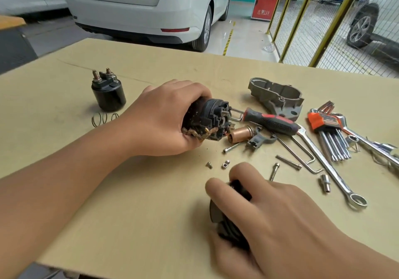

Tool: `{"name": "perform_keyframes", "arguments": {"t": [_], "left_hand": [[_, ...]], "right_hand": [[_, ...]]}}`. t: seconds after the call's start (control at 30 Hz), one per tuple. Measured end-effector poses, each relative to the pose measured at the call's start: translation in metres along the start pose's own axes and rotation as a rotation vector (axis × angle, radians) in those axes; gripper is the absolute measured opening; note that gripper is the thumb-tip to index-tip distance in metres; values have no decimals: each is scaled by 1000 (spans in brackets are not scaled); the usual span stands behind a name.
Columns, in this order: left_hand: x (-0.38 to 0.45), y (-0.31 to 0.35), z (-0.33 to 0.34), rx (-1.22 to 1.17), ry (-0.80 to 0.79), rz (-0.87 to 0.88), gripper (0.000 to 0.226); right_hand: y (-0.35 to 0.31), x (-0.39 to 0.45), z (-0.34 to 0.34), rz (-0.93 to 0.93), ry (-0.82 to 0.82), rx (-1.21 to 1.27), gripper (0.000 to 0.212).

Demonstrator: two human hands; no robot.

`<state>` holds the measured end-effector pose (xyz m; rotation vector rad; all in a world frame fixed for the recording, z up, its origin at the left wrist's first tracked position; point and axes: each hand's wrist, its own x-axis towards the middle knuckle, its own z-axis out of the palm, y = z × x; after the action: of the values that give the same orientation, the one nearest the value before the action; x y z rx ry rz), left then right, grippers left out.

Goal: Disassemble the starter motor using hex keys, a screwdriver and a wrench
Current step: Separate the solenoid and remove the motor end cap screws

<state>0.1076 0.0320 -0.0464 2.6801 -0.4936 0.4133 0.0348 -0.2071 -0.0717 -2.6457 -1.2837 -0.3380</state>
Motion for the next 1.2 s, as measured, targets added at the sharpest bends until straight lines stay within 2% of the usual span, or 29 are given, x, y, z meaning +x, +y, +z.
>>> {"name": "perform_keyframes", "arguments": {"t": [0.2, 0.47, 0.63, 0.73, 0.8, 0.9, 1.0, 1.13, 1.2], "left_hand": [[-1, -2, 0, -43, 31, 6, 59], [-4, -7, -1, -138, 113, 37, 58], [-7, -13, -4, -187, 183, 66, 69], [-8, -20, -10, -309, 247, 85, 75], [-9, -23, -16, -441, 344, 64, 81], [-10, -28, -28, -625, 495, 61, 67], [-12, -37, -35, -824, 566, 33, 51], [-12, -37, -34, -1045, 545, 48, 31], [-11, -35, -32, -1148, 513, 46, 29]], "right_hand": [[14, 11, -1, 9, 11, -73, 47], [30, 18, 5, 100, 148, -100, 49], [37, 14, 0, 180, 236, -36, 54], [43, 12, -2, 241, 274, 35, 55], [50, 13, -3, 254, 347, 99, 54], [60, 14, -2, 229, 408, 221, 56], [68, 16, 0, 221, 403, 260, 58], [72, 18, 4, 199, 404, 224, 55], [72, 18, 6, 193, 387, 223, 54]]}}
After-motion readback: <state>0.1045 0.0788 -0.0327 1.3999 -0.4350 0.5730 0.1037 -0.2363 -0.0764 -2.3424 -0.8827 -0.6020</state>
